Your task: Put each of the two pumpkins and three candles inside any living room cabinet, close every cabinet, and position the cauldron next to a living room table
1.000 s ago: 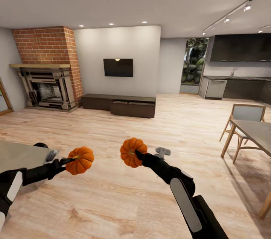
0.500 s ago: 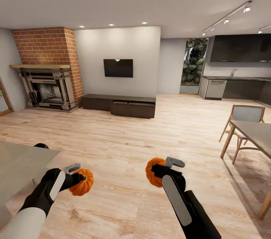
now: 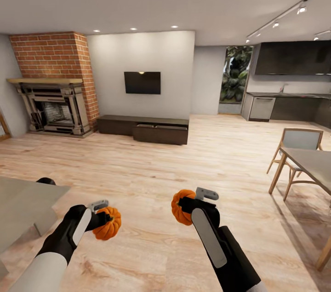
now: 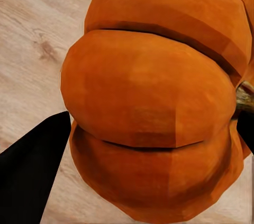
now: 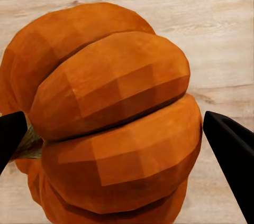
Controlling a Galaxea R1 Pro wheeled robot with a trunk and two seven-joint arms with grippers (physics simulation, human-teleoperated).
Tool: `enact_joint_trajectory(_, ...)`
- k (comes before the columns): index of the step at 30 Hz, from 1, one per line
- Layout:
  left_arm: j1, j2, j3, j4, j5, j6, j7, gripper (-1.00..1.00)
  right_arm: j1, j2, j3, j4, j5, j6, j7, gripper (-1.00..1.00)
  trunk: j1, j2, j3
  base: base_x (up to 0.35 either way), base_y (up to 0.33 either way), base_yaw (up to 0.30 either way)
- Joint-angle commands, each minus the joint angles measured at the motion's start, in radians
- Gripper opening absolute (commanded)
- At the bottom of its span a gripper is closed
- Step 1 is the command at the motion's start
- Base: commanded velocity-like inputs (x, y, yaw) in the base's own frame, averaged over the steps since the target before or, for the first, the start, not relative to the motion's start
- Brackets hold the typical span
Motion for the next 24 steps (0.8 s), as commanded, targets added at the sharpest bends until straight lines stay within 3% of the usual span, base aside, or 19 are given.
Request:
enact_joint_trajectory(1, -0.001, 0.000, 0.000, -0.002, 0.010, 0.004, 0.008, -1.00, -0.025, 0.001, -0.001, 0.045, -0.012, 0.000, -0.007, -1.00, 0.001, -0.001, -0.003, 0.339, 0.105, -0.091)
enact_joint_trajectory(5, -0.005, 0.002, 0.000, -0.004, 0.010, 0.006, 0.009, -1.00, -0.055, 0.001, -0.002, 0.121, -0.015, -0.005, -0.005, -1.00, 0.001, -0.001, -0.010, 0.321, 0.175, -0.090)
enact_joint_trajectory(16, -0.006, 0.003, 0.000, -0.004, 0.010, 0.006, 0.009, -1.00, -0.056, 0.001, -0.001, 0.126, -0.015, -0.011, -0.002, -1.00, 0.001, -0.001, -0.027, 0.295, 0.220, -0.090)
enact_joint_trajectory(24, -0.007, 0.003, 0.000, -0.004, 0.010, 0.006, 0.009, -1.00, -0.056, 0.001, -0.001, 0.129, -0.015, -0.014, 0.018, -1.00, 0.001, -0.001, -0.040, 0.330, 0.112, -0.080)
